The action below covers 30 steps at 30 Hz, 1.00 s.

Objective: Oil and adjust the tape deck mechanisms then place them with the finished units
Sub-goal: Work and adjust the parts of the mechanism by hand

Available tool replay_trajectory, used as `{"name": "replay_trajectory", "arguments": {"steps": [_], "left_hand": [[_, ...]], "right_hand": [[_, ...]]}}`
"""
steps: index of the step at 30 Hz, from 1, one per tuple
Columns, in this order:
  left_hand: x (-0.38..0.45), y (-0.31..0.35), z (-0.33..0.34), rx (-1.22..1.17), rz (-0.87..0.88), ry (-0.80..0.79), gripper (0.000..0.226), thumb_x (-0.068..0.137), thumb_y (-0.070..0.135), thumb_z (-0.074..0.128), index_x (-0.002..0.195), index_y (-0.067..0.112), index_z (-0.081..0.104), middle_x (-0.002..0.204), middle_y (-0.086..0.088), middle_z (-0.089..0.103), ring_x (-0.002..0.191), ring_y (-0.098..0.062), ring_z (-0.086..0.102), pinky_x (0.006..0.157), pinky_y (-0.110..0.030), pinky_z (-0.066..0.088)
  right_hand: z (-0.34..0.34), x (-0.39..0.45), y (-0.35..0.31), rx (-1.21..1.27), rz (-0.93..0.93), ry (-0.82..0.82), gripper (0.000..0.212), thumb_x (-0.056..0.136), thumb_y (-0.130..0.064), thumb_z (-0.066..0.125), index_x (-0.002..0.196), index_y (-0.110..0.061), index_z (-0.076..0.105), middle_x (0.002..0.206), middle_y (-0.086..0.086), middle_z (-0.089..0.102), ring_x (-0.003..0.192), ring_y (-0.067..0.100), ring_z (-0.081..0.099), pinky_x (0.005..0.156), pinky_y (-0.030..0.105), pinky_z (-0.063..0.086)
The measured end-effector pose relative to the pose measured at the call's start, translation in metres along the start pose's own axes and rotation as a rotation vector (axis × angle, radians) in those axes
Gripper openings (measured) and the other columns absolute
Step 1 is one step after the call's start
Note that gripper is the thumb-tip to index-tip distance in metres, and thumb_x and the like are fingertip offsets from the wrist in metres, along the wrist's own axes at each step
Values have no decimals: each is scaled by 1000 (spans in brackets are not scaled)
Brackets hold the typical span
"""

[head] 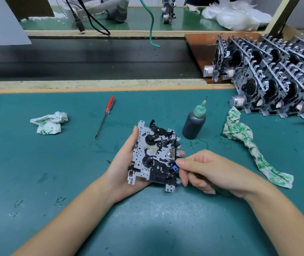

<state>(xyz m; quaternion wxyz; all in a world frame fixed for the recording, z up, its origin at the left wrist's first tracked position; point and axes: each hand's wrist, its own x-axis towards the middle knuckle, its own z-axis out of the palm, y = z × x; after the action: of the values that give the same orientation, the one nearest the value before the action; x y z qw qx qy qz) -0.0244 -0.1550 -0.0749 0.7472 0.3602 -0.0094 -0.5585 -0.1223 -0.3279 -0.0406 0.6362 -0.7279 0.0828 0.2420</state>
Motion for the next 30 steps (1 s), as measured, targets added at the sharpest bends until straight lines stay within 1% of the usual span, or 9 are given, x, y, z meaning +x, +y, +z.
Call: {"name": "replay_trajectory", "arguments": {"steps": [3,6,9,12,14,16,20,24,30], "left_hand": [[-1,0,1,8,-4,-4,74,89,65,30,118,7,66,125,-19,62,112,-29,62,95,-39,51],[-1,0,1,11,-2,2,73,89,65,31,119,8,66,125,-20,61,113,-30,61,95,-39,51],[0,0,1,21,5,20,73,90,65,31,121,8,65,127,-20,60,116,-30,59,95,-39,51],[0,-1,1,27,13,55,72,91,65,31,120,8,65,127,-20,60,116,-31,59,95,-40,51],[0,-1,2,36,25,73,71,91,64,31,115,10,69,123,-19,62,112,-30,62,91,-38,53],[-1,-1,4,49,35,88,69,91,64,30,109,11,72,119,-17,65,106,-28,65,85,-36,56],[0,-2,8,74,47,132,70,91,63,31,111,9,70,118,-19,66,104,-29,66,83,-36,57],[-1,-3,10,70,65,157,66,92,61,31,103,12,75,114,-16,68,100,-27,68,75,-33,58],[-4,-5,13,103,80,184,65,93,60,33,103,11,74,113,-16,68,101,-27,68,78,-34,58]], "right_hand": [[1,0,1,12,4,-2,41,87,-42,49,59,-14,59,42,-2,49,34,8,40,39,19,34],[1,0,1,62,27,-33,42,88,-41,49,56,-14,58,42,0,52,31,6,36,36,18,29],[2,0,0,73,57,-14,50,95,-33,44,50,-16,56,35,-2,43,29,7,28,35,17,23],[6,0,-2,52,67,12,59,98,-32,40,42,-21,51,30,-4,35,28,9,23,41,23,19],[8,0,-3,9,74,34,63,99,-34,38,38,-22,48,28,-3,34,28,10,23,44,26,18],[9,0,-4,-40,86,54,66,100,-36,38,36,-21,46,27,-2,33,26,10,23,42,24,20],[7,-1,-4,-116,110,77,65,98,-41,39,38,-18,42,27,0,30,26,11,22,35,14,22],[7,0,-4,-197,101,87,65,97,-45,37,37,-18,38,26,-1,28,27,12,23,39,20,26],[7,0,-3,-273,86,99,66,98,-45,34,39,-16,36,26,-1,29,26,10,26,41,18,30]]}}
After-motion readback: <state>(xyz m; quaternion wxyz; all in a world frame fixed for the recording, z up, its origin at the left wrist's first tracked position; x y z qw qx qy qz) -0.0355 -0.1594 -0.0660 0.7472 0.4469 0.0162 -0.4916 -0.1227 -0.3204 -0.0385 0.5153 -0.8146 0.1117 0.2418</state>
